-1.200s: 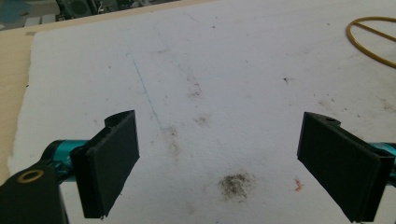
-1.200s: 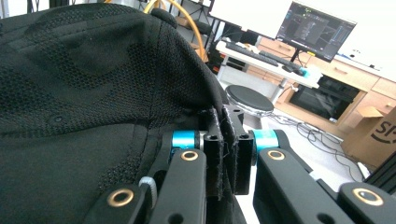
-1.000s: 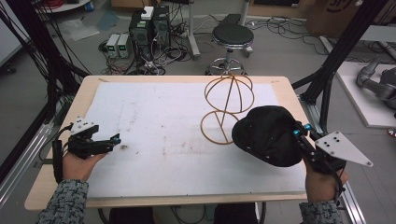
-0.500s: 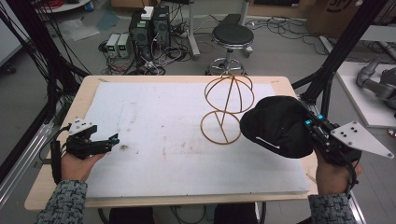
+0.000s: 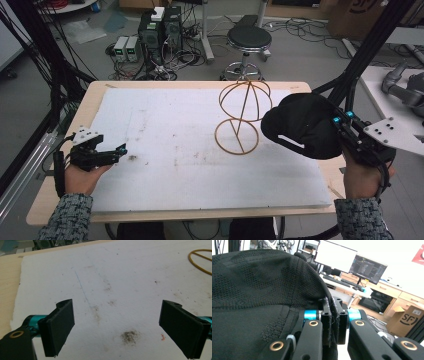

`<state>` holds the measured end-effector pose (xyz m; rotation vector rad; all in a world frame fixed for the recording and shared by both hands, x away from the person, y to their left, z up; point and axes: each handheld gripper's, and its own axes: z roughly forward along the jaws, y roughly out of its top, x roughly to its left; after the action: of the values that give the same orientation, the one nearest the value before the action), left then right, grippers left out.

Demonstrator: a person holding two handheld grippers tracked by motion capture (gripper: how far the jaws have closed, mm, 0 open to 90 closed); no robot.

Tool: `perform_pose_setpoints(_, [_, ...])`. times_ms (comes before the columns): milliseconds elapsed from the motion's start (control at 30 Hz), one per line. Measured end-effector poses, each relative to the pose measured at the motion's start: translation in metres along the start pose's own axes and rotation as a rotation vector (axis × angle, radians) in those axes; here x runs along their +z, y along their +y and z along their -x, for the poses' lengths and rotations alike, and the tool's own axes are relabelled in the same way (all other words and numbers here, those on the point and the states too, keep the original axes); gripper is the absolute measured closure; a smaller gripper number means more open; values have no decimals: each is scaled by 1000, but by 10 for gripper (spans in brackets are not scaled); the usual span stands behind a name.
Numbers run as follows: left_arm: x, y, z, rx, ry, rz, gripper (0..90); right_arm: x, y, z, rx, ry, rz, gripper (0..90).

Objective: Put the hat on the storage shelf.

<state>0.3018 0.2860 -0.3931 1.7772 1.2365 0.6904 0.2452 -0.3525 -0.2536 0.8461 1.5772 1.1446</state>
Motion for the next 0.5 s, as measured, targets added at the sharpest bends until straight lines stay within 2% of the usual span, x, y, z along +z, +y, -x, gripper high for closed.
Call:
perform_pose_setpoints(133, [0, 0, -1, 2, -1, 2, 131, 1, 4, 3, 22, -6, 9, 878])
perform_pose_setpoints(233, [-1, 0, -2, 2, -1, 0, 132, 3, 9, 6, 17, -8, 26, 879])
perform_pose_setpoints(500, [-2, 0, -2, -4, 2, 3, 131, 16, 26, 10, 41, -3, 67, 878])
